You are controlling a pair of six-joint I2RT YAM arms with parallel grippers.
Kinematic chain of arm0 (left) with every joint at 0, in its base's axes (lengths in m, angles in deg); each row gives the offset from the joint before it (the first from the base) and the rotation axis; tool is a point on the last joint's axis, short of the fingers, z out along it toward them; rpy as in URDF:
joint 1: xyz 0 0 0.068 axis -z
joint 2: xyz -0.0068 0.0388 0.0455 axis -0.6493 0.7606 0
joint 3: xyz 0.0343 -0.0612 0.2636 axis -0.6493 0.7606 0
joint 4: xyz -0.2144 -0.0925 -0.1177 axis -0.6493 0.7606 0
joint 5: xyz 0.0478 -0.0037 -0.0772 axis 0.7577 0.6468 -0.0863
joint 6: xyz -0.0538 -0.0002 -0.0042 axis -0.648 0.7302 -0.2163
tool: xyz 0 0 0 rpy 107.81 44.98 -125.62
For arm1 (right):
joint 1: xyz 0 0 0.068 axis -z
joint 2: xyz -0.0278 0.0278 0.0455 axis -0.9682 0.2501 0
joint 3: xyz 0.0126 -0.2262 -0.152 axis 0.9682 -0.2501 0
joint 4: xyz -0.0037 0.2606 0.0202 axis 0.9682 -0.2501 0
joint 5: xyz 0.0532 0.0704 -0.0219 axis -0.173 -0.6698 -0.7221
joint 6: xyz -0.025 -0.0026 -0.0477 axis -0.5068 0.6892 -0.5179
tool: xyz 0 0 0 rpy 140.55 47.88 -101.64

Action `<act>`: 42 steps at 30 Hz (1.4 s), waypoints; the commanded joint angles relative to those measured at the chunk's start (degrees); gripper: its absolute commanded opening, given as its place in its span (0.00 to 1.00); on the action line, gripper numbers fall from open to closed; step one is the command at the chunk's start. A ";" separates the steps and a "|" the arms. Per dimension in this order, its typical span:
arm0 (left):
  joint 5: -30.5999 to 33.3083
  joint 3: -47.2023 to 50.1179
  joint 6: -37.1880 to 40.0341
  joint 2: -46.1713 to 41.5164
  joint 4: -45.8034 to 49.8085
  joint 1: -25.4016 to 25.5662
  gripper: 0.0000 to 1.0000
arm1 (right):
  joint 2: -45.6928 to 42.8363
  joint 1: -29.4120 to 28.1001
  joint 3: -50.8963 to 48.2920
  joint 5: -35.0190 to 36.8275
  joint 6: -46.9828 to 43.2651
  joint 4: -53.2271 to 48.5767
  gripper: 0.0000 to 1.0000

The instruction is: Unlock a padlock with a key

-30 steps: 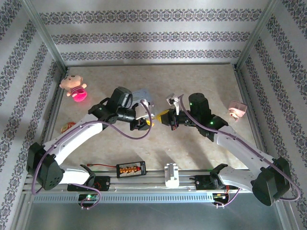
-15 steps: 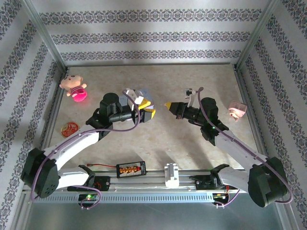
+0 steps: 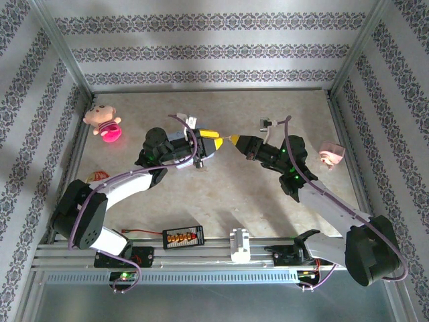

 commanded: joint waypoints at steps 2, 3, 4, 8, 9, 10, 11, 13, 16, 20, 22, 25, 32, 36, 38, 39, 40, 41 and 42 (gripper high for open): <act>-3.02 -2.09 -2.77 0.50 -5.38 -0.73 0.59 | 0.70 -0.85 2.32 -0.83 1.84 3.31 0.00; -3.01 -2.13 -2.63 0.59 -5.19 -0.81 0.59 | 0.97 -0.92 2.50 -0.92 2.02 3.61 0.00; -2.92 -2.08 -2.44 0.69 -4.82 -0.81 0.59 | 1.29 -1.07 2.72 -0.96 2.22 3.97 0.00; -2.92 -2.29 -1.82 1.06 -3.87 -0.80 0.55 | 2.29 -1.64 3.88 -1.41 2.31 4.28 0.00; -2.77 -2.27 -1.58 1.19 -3.69 -0.81 0.54 | 2.38 -1.78 4.06 -1.41 2.38 4.38 0.00; -2.76 -2.28 -1.25 1.14 -3.40 -0.74 0.53 | 2.49 -1.82 4.19 -1.49 2.32 4.46 0.00; -2.66 -2.35 -0.91 1.13 -2.96 -0.74 0.51 | 2.58 -1.91 4.36 -1.50 2.33 4.54 0.00; -2.53 -2.40 -0.47 1.11 -2.45 -0.81 0.47 | 2.58 -2.08 4.46 -1.51 2.31 4.60 0.00; -2.39 -2.54 -0.44 1.23 -2.50 -0.80 0.38 | 2.58 -2.26 4.47 -1.58 2.38 4.64 0.00; -2.46 -2.58 -0.92 1.61 -3.64 -0.79 0.28 | 2.67 -2.44 4.55 -1.84 2.23 4.64 0.00; -2.35 -2.58 -1.36 1.78 -4.25 -0.76 0.20 | 2.93 -2.57 4.63 -2.11 2.21 4.64 0.00; -2.35 -2.58 -1.55 1.76 -4.60 -0.84 0.18 | 3.26 -2.62 4.73 -2.55 2.14 4.64 0.00; -1.40 -2.39 -0.47 0.80 -3.25 -0.95 0.14 | 3.46 -2.88 4.73 -2.64 1.71 4.73 0.00; -0.74 -2.24 0.94 -0.27 -1.58 -0.97 0.14 | 3.29 -2.88 4.64 -2.39 1.52 4.73 0.00; -0.42 -2.00 1.67 -0.85 -0.50 -1.15 0.15 | 3.28 -2.88 4.64 -2.29 1.45 4.73 0.00; -0.24 -1.91 1.91 -1.11 -0.28 -1.24 0.16 | 3.28 -2.88 4.64 -2.29 1.45 4.73 0.00; -0.20 -1.69 2.06 -1.33 -0.18 -1.30 0.18 | 3.20 -2.88 4.64 -2.22 1.44 4.73 0.00; -0.23 -1.57 2.10 -1.48 -0.16 -1.50 0.20 | 3.20 -2.88 4.64 -2.20 1.44 4.78 0.00; -0.20 -1.41 2.14 -1.61 -0.13 -1.59 0.22 | 3.20 -2.88 4.64 -2.20 1.44 4.73 0.00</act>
